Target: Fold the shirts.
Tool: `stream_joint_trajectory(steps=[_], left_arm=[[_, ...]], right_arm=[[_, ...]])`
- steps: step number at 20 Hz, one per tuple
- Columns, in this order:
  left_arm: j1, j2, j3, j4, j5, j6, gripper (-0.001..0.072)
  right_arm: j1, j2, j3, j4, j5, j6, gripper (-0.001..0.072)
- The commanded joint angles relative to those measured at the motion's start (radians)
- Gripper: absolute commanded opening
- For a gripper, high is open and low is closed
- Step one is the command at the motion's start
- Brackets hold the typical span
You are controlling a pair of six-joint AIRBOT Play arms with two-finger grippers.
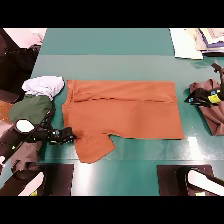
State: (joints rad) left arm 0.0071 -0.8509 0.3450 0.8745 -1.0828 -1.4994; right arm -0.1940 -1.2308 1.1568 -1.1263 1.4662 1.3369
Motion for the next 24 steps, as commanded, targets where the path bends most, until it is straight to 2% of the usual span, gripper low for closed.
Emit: stream_joint_trajectory(steps=[1, 5, 7, 12, 14, 19, 20, 21, 22, 24], left_arm=[[0.0, 0.001, -0.002, -0.05, 0.011, 0.061, 0.0029], [0.0, 0.001, -0.002, -0.061, -0.01, 0.122, 0.003], [0.0, 0.001, -0.002, -0.097, -0.002, 0.152, 0.003], [0.0, 0.001, -0.002, -0.13, 0.004, 0.173, 0.003], [0.0, 0.001, -0.002, -0.131, 0.011, 0.172, 0.003], [0.0, 0.001, -0.002, -0.13, 0.008, 0.172, 0.003], [0.0, 0.001, -0.002, -0.13, 0.008, 0.173, 0.003], [0.0, 0.001, -0.002, -0.13, 0.007, 0.174, 0.003], [0.0, 0.001, 0.0, -0.128, -0.002, 0.191, 0.0029], [0.0, 0.001, 0.03, -0.091, -0.06, 0.195, 0.0029]], right_arm=[[-0.066, 0.024, -0.058, -0.003, 0.051, -0.012, 0.0437], [-0.241, 0.113, -0.307, -0.042, -0.002, -0.013, 0.0441], [-0.325, 0.112, -0.406, -0.046, -0.01, -0.014, 0.0573], [-0.356, 0.067, -0.541, -0.032, -0.091, -0.034, 0.0569], [-0.333, 0.054, -0.561, 0.011, -0.135, -0.035, 0.0489], [-0.229, 0.087, -0.558, 0.016, -0.204, -0.034, 0.0425], [-0.212, 0.096, -0.558, 0.014, -0.202, -0.035, 0.0344], [-0.197, 0.108, -0.558, -0.002, -0.197, -0.035, 0.013], [-0.187, 0.121, -0.558, -0.012, -0.191, -0.037, 0.0013], [-0.178, 0.169, -0.557, -0.057, -0.154, -0.037, 0.0015]])
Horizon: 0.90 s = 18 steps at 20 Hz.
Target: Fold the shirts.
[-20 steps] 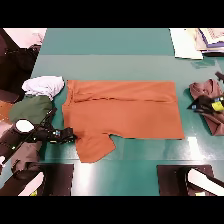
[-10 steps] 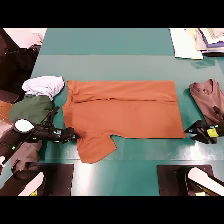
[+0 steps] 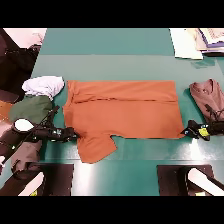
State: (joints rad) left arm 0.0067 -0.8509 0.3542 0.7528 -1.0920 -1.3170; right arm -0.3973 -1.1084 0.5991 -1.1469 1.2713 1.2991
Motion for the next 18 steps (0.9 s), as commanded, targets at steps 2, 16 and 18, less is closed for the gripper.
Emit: stream_joint_trajectory(steps=[2, 16, 18], left_arm=[[0.0, 0.002, 0.081, 0.097, -0.134, 0.006, 0.0028], [-0.133, -0.034, 0.527, 0.216, -0.043, -0.045, 0.0029], [-0.133, -0.134, 0.607, 0.233, -0.016, -0.035, 0.0029]], right_arm=[[0.026, 0.117, 0.012, -0.117, 0.102, 0.002, 0.0014], [0.028, 0.172, 0.332, -0.098, 0.218, 0.029, 0.0014], [0.029, 0.072, 0.416, -0.065, 0.193, 0.028, 0.0014]])
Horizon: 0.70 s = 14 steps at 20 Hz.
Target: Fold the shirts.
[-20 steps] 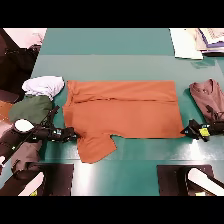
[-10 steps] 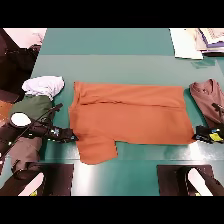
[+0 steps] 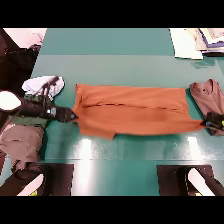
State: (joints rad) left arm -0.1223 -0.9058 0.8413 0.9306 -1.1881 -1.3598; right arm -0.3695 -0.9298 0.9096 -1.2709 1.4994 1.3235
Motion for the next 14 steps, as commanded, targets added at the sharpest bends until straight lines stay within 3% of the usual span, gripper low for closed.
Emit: stream_joint_trajectory(steps=[1, 8, 14], left_arm=[[-0.003, -0.142, 0.162, 0.058, 0.101, 0.021, 0.003], [0.0, -0.518, 0.422, 0.058, 0.206, 0.028, 0.003], [0.0, -0.602, 0.479, 0.058, 0.352, 0.024, 0.0031]], right_arm=[[0.009, -0.151, 0.142, 0.069, -0.04, 0.004, 0.0014], [0.13, -0.452, 0.373, 0.068, -0.103, 0.032, 0.0014], [0.174, -0.666, 0.56, 0.151, -0.168, 0.049, 0.0015]])
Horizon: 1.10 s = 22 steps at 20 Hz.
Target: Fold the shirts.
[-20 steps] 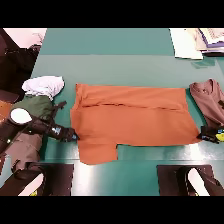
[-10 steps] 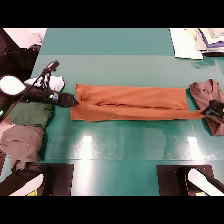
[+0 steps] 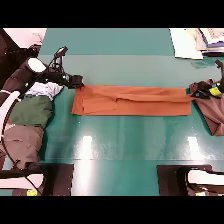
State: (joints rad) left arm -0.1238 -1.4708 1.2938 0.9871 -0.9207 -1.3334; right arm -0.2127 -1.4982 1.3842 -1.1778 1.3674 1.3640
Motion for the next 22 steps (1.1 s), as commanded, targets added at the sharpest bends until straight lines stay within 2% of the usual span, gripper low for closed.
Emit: stream_joint_trajectory(steps=[1, 2, 3, 4, 5, 9, 10, 11, 12, 14, 16, 19, 22], left_arm=[[0.001, -0.037, 0.027, 0.002, 0.097, -0.004, 0.0034], [0.001, -0.037, 0.027, 0.002, 0.097, -0.008, 0.0229], [0.001, -0.037, 0.028, 0.001, 0.097, -0.036, 0.0483], [0.001, -0.035, 0.028, 0.001, 0.094, -0.061, 0.0609], [0.001, -0.032, 0.032, 0.002, 0.087, -0.063, 0.0605], [0.001, -0.029, 0.112, 0.002, -0.049, -0.062, 0.0601], [0.001, -0.029, 0.124, -0.001, -0.072, -0.062, 0.0449], [0.001, -0.029, 0.129, -0.002, -0.089, -0.058, 0.0153], [0.001, -0.029, 0.129, -0.003, -0.094, -0.044, 0.0039], [-0.001, -0.029, 0.128, -0.005, -0.095, -0.047, 0.0039], [-0.001, -0.031, 0.127, -0.007, -0.105, -0.047, 0.0039], [-0.001, -0.035, 0.122, -0.007, -0.13, -0.048, 0.0039], [-0.001, -0.037, 0.122, -0.01, -0.142, -0.048, 0.0039]], right_arm=[[0.018, -0.128, 0.113, 0.093, -0.053, 0.01, 0.0016], [0.018, -0.157, 0.138, 0.136, -0.077, 0.013, 0.0031], [0.012, -0.178, 0.161, 0.182, -0.1, 0.015, 0.0197], [-0.001, -0.196, 0.187, 0.232, -0.117, 0.015, 0.0416], [-0.011, -0.209, 0.212, 0.265, -0.111, 0.012, 0.048], [-0.079, -0.214, 0.248, 0.242, 0.088, -0.08, 0.048], [-0.098, -0.214, 0.24, 0.206, 0.133, -0.081, 0.048], [-0.117, -0.214, 0.222, 0.171, 0.162, -0.083, 0.048], [-0.135, -0.214, 0.194, 0.15, 0.173, -0.083, 0.048], [-0.171, -0.214, 0.111, 0.151, 0.173, -0.103, 0.0482], [-0.188, -0.214, 0.029, 0.18, 0.118, -0.159, 0.0531], [-0.184, -0.218, -0.048, 0.195, 0.011, -0.198, 0.0533], [-0.149, -0.254, -0.051, 0.216, 0.007, -0.239, 0.0533]])
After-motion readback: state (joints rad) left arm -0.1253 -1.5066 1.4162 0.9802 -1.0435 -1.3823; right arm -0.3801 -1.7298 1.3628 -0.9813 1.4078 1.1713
